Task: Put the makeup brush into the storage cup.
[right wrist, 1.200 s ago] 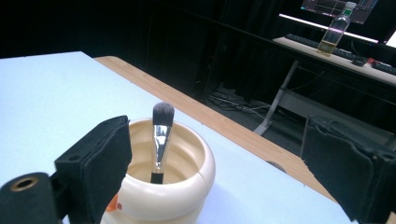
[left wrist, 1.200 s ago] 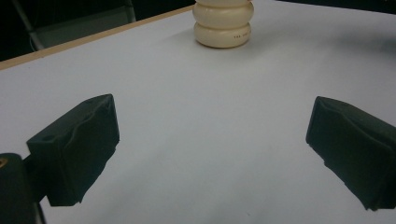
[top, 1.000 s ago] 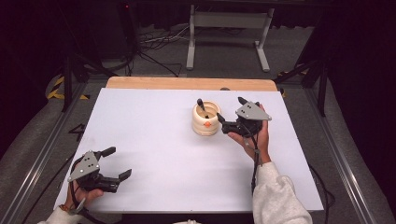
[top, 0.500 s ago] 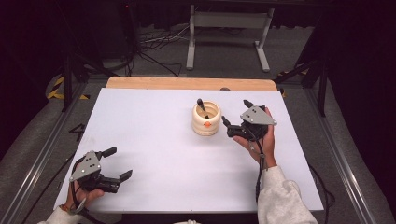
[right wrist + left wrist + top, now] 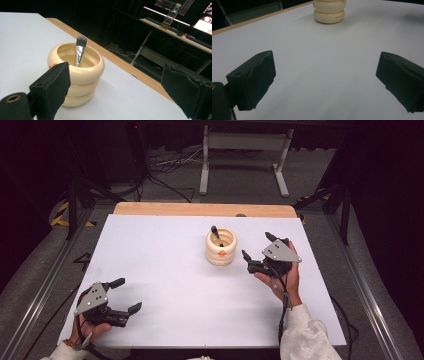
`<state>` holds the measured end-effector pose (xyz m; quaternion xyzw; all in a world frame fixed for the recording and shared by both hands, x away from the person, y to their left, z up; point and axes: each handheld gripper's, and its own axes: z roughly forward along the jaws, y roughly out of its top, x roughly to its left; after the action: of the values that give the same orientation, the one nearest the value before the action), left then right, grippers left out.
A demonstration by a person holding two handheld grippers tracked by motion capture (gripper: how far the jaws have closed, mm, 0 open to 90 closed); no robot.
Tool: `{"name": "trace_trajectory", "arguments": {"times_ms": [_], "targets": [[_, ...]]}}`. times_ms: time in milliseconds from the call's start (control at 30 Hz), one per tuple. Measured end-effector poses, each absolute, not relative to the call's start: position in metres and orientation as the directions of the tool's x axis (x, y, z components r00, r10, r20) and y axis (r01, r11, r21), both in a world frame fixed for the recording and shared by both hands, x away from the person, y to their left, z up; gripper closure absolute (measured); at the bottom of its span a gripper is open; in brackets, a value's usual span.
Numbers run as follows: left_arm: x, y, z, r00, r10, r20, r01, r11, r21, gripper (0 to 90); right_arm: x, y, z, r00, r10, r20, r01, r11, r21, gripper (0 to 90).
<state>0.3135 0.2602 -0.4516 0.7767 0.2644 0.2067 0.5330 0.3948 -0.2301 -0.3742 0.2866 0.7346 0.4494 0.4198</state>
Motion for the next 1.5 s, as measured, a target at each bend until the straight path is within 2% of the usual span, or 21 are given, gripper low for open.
{"name": "trace_trajectory", "arguments": {"times_ms": [1100,1500], "targets": [[0.31,0.259,-0.449,0.774,0.632,0.046,0.176,-0.283,0.943,3.7,0.344,-0.26,-0.385,-0.461,0.769,-0.444,0.027,0.512,0.858,9.4],[0.31,0.26,-0.449,0.776,0.629,0.052,0.173,-0.29,0.941,3.7,0.332,-0.268,-0.396,-0.474,0.764,-0.437,0.04,0.515,0.856,9.7]]}}
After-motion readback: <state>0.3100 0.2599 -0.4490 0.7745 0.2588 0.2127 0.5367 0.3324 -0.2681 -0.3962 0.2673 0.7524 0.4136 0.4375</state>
